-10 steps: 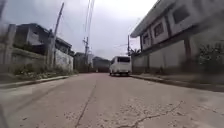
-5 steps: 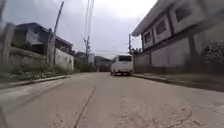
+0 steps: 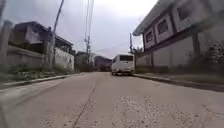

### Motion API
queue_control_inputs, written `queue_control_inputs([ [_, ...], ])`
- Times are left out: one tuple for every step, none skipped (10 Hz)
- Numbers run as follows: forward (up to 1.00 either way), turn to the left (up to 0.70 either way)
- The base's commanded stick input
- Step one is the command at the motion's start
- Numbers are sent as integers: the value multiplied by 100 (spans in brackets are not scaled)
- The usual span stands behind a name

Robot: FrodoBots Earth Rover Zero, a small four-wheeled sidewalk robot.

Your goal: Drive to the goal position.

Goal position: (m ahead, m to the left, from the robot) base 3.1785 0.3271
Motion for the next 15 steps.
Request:
queue_control_inputs([
  [50,-50],
  [50,-39],
  [50,-11],
  [50,0],
  [50,0],
  [50,0],
  [50,0],
  [50,0],
  [50,0],
  [50,0],
  [50,0],
  [50,0],
  [50,0],
  [50,0],
  [50,0],
])
